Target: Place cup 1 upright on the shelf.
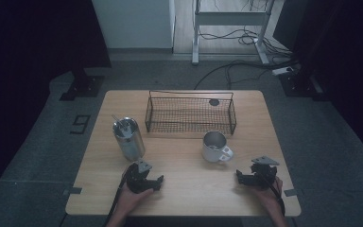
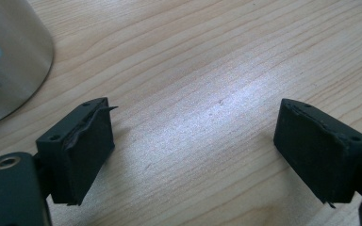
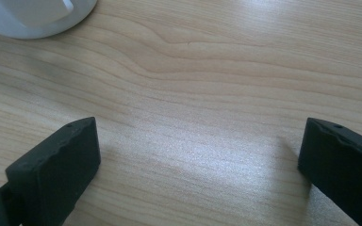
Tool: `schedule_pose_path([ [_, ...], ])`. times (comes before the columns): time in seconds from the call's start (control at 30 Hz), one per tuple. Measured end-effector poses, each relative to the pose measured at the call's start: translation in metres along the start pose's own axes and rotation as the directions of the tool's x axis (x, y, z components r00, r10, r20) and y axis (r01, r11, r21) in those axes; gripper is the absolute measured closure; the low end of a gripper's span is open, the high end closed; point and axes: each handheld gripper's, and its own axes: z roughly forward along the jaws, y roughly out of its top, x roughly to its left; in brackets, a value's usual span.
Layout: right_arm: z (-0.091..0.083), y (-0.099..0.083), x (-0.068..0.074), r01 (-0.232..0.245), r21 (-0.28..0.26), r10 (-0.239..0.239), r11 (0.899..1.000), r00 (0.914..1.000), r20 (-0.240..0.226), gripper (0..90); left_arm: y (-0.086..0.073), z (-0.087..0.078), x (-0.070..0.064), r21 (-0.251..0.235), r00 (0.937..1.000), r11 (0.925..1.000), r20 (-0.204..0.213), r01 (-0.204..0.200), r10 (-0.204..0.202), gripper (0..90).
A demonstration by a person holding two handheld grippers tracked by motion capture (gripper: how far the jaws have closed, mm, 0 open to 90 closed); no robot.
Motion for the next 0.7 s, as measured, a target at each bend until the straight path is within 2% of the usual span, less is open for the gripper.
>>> schedule_pose_path([
  [0.7, -0.0003, 0.0004, 0.0002, -0.015, -0.01, 0.015, 1.0, 0.9998, 0.013, 2.7, 0.0, 0.0, 0.0, 0.0, 1.0, 1.0, 0.0, 0.0, 0.0, 12.6],
])
